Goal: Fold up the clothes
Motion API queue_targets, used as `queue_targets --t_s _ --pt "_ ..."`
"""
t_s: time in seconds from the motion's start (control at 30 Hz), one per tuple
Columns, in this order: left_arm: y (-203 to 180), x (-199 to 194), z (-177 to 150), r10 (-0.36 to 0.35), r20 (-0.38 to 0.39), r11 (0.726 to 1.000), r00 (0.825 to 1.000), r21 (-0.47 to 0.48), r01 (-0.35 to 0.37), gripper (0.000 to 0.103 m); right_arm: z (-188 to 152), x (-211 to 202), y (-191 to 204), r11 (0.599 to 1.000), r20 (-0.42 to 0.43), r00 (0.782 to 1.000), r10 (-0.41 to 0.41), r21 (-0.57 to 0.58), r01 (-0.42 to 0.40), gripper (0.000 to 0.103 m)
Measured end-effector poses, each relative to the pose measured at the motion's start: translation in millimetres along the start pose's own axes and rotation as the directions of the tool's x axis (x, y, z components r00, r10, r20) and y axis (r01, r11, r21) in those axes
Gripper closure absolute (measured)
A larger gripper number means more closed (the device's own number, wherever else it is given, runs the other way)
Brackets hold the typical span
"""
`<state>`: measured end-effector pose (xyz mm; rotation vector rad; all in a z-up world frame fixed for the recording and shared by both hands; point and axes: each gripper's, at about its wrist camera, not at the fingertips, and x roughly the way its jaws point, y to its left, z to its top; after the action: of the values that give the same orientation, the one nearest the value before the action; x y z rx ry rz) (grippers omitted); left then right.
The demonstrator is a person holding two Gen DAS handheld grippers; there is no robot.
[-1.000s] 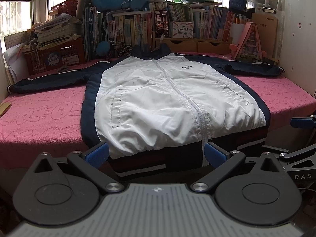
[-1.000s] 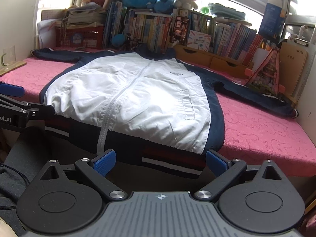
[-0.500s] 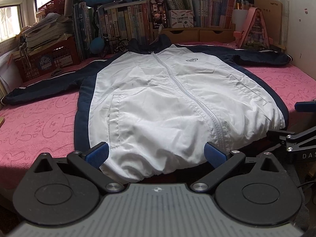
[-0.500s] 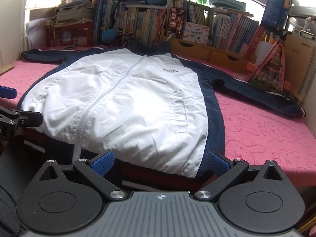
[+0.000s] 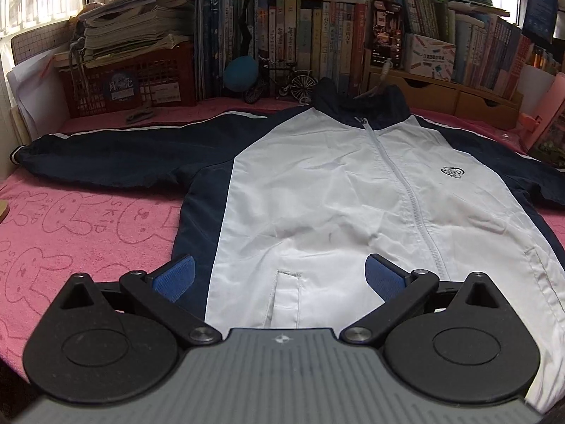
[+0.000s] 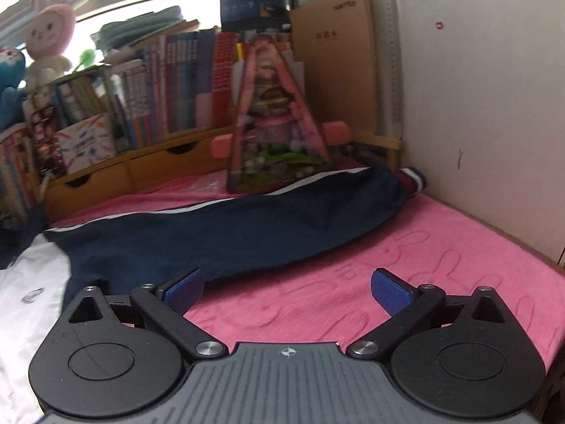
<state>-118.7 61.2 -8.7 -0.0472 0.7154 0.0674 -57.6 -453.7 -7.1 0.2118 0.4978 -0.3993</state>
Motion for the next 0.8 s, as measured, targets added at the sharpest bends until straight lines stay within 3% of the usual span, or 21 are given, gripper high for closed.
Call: queue_targets --t_s 0.13,0.27,0.33,0.53,0.6,0.63,0.67,0.73,0.8 --pt "0 31 10 0.008 -0.035 0.999 0.999 -0.033 -0.009 0.000 19 59 -16 0.996 -0.026 0.997 -0.079 0.036 0.080 0.001" --pt "-1 63 20 0.014 -0.069 0.998 0.997 -0.065 -0.019 0.000 32 113 -42 0.971 -0.079 0.985 -0.154 0.173 0.166 0.000" --pt "-1 65 18 0.020 -0.055 0.998 0.998 -0.053 -0.023 0.000 37 131 -53 0.953 -0.094 0.985 -0.142 0.256 0.162 0.000" --pt "-3 69 11 0.037 -0.005 0.999 0.999 -0.012 -0.037 0.000 57 175 -54 0.957 -0.122 0.977 -0.175 0.211 0.198 0.002" --pt "-3 70 10 0.039 0.004 0.999 0.999 -0.005 -0.039 0.000 60 181 -47 0.965 -0.117 0.976 -0.184 0.166 0.202 0.025" --pt "-3 70 11 0.038 0.004 0.999 0.999 -0.005 -0.038 0.000 60 181 -45 0.964 -0.114 0.974 -0.194 0.160 0.210 0.050" --pt "-2 71 11 0.037 0.004 0.999 0.999 -0.006 -0.037 0.000 59 180 -44 0.963 -0.112 0.973 -0.203 0.159 0.219 0.069" --pt "-2 71 11 0.036 0.004 0.999 0.999 -0.006 -0.036 0.000 56 169 -44 0.959 -0.095 0.982 -0.163 0.218 0.180 0.084" --pt "-1 72 12 0.035 0.005 0.999 0.999 -0.007 -0.035 0.000 53 149 -40 0.952 -0.044 0.986 -0.159 0.258 0.165 0.086"
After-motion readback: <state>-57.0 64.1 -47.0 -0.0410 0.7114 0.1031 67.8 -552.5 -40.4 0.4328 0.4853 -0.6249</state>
